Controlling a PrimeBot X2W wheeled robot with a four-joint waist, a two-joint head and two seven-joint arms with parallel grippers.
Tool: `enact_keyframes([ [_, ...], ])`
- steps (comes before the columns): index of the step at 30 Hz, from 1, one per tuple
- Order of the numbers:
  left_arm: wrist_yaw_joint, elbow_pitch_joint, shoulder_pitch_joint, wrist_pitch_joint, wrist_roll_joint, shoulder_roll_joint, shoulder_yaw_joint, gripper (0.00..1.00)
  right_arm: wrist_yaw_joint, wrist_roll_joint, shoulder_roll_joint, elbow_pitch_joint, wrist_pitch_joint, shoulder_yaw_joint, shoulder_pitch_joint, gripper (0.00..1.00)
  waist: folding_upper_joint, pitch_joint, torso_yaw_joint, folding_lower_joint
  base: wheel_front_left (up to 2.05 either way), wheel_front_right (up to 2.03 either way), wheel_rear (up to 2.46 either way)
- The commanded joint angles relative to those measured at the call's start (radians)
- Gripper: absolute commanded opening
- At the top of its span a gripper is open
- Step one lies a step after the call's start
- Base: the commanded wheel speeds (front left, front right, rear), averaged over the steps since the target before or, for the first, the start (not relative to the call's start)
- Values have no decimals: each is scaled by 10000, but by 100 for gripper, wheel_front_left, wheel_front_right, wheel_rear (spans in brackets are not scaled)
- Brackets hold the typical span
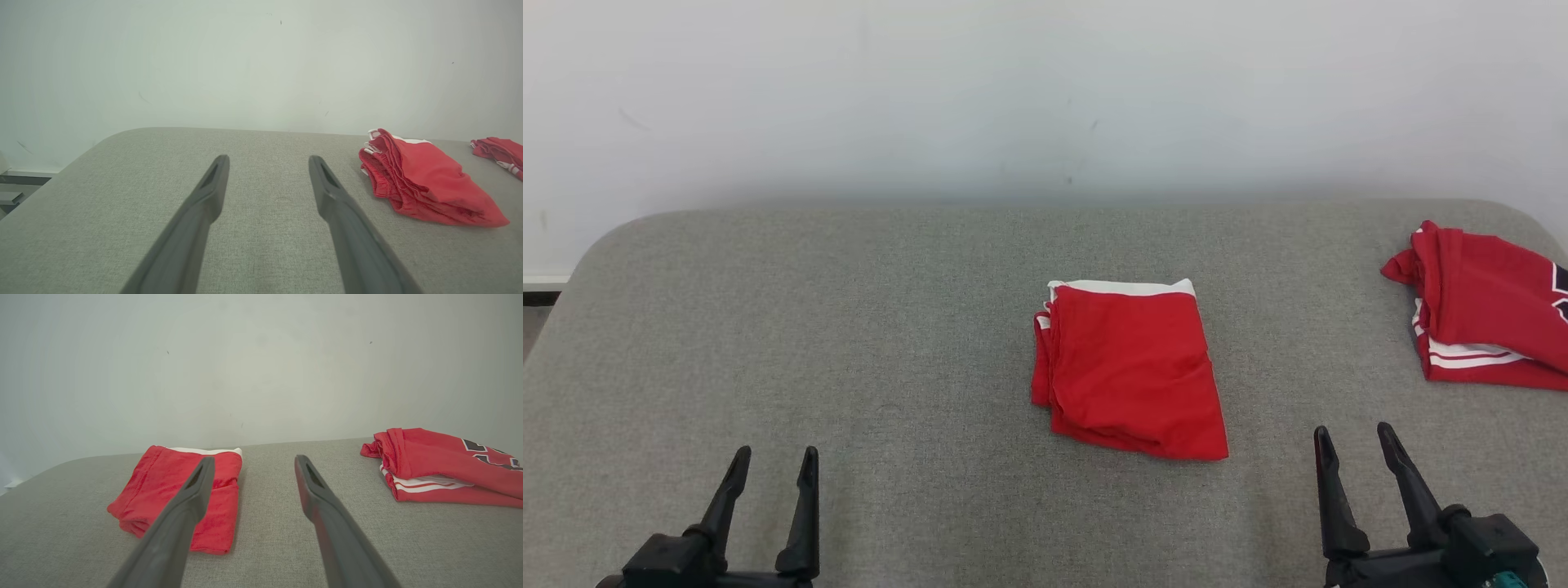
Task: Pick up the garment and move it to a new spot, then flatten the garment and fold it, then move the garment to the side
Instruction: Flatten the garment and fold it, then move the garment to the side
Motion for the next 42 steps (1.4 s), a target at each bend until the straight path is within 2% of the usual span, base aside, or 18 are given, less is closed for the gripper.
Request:
enact_keyframes([
  [1, 16, -91, 208, 4, 39, 58, 56, 100, -25, -66, 20, -114, 1, -21, 201, 100, 0, -28, 0, 2, 0, 0, 0],
  [19, 16, -338, 446, 4, 327, 17, 336, 100, -25, -46, 122, -67, 1, 23, 422, 100, 0, -21, 28, 2, 0, 0, 0],
  [42, 16, -203, 229, 4, 279, 37, 231, 100, -25, -126, 167, 255, 1, 101, 31, 100, 0, 72, 199, 2, 0, 0, 0],
])
